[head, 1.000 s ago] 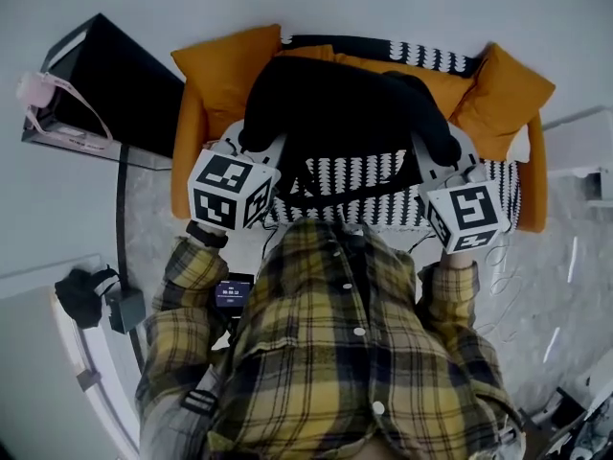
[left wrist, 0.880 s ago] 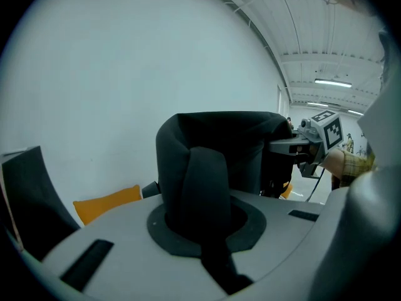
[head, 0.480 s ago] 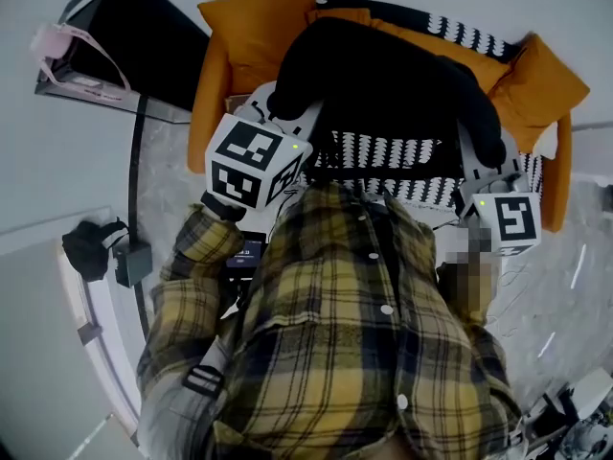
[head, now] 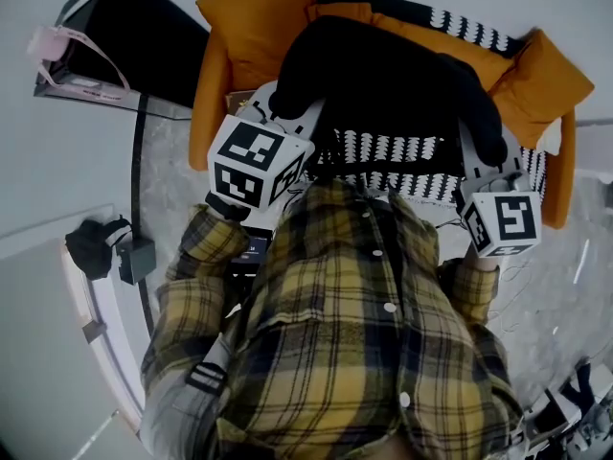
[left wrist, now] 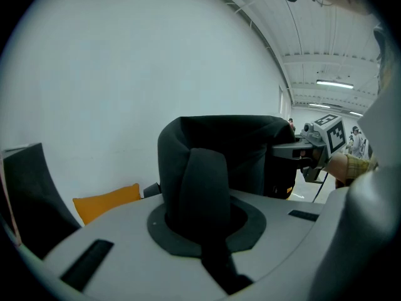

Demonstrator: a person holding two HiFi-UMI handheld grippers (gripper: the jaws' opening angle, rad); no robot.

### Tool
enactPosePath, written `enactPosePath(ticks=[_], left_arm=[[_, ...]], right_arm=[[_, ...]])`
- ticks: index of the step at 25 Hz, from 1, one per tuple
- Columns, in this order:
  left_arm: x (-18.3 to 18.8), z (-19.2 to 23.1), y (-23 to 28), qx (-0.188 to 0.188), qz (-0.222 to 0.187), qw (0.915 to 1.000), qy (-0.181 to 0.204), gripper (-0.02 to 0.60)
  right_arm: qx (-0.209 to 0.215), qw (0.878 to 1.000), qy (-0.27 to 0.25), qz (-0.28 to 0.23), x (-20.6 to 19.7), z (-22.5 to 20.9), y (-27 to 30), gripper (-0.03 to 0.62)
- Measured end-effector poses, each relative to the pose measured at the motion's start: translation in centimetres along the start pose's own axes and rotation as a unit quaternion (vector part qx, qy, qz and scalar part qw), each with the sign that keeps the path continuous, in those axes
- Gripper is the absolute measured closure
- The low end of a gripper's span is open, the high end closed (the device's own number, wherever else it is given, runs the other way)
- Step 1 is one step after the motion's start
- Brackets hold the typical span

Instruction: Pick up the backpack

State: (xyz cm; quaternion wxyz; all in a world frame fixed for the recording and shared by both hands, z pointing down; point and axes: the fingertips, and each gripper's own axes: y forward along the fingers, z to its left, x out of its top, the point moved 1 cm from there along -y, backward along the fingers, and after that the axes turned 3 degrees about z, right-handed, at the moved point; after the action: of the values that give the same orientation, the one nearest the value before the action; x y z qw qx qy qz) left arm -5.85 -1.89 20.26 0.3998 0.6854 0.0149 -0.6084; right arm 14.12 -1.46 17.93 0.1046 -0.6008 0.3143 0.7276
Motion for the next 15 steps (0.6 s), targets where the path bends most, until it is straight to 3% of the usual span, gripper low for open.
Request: enactPosePath(ticks=[15], left_arm=[[0.06, 0.27, 0.6, 0.001, 0.003, 1.0, -0.005, 0.548]], right_arm=[[0.002, 1.0, 0.003, 0.007, -0.18, -0.7, 0.82, 0.566]])
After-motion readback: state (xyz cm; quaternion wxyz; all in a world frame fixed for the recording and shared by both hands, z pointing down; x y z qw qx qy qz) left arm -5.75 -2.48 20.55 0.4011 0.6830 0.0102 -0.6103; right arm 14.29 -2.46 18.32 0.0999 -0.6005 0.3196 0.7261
